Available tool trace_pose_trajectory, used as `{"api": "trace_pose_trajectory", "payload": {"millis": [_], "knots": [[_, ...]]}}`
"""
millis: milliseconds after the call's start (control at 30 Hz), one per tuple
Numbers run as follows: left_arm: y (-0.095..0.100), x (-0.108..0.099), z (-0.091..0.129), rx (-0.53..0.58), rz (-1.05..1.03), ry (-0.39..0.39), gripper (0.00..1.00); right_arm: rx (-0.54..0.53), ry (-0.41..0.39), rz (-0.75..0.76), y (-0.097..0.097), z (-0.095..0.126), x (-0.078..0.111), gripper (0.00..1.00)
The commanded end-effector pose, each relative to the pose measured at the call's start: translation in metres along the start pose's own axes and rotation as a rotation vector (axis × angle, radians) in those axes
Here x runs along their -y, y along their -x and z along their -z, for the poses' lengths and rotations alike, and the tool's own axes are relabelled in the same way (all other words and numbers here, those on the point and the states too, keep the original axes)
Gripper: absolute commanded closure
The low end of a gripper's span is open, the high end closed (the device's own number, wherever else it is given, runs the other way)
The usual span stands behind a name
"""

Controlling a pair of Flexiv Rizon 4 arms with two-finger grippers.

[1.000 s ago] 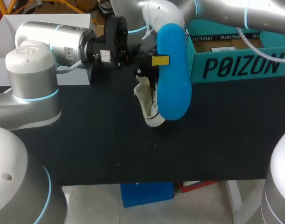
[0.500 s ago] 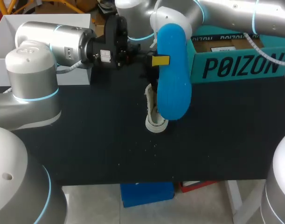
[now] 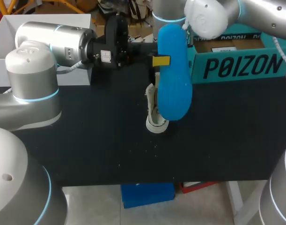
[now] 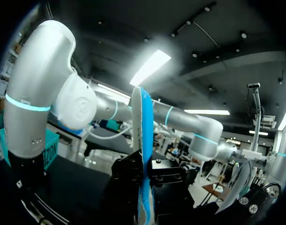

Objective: Take the shoe out of the shoebox, open the shoe tongue, remove and reinsert the insole, then place the shoe into the shoebox

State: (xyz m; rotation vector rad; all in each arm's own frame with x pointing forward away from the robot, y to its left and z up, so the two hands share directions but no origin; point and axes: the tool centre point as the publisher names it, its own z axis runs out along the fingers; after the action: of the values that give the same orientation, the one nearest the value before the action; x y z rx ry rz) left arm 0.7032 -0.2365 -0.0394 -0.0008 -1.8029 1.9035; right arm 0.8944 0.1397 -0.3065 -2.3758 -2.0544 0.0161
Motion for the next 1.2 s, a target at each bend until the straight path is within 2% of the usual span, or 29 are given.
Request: {"api": "trace_pose_trajectory", "payload": {"millis": [33,67,500,633,767,833,933,1000,1200], "knots": [[0.0,-0.001,-0.002,0.005,-0.002,-0.002,1.0,-0.699,0.114,0.047,0.026,0.027,0.014,0.0],[0.0,-0.001,-0.002,0.005,-0.002,-0.002,1.0,-0.71,0.146,0.072,0.027,0.034,0.017,0.0],[0.0,-0.001,-0.002,0.005,-0.002,-0.002,1.0,-0.71,0.146,0.072,0.027,0.034,0.017,0.0],[0.0,-0.001,-0.002,0.005,-0.002,-0.002,1.0,-1.001,0.034,-0.042,0.043,0.038,0.012,0.0],[0.0,-0.001,-0.002,0.005,-0.002,-0.002,1.0,-1.197,-0.03,-0.076,0.047,0.046,0.011,0.0],[0.0,-0.001,-0.002,0.005,-0.002,-0.002,1.0,-1.245,-0.04,-0.069,0.047,0.049,0.013,0.0],[0.0,-0.001,-0.002,0.005,-0.002,-0.002,1.0,-1.372,-0.073,-0.058,0.049,0.054,0.012,0.0],[0.0,-0.001,-0.002,0.005,-0.002,-0.002,1.0,-1.417,-0.094,0.007,0.049,0.059,0.014,0.0],[0.0,-0.001,-0.002,0.005,-0.002,-0.002,1.0,-1.417,-0.094,0.007,0.049,0.059,0.014,0.0]]}}
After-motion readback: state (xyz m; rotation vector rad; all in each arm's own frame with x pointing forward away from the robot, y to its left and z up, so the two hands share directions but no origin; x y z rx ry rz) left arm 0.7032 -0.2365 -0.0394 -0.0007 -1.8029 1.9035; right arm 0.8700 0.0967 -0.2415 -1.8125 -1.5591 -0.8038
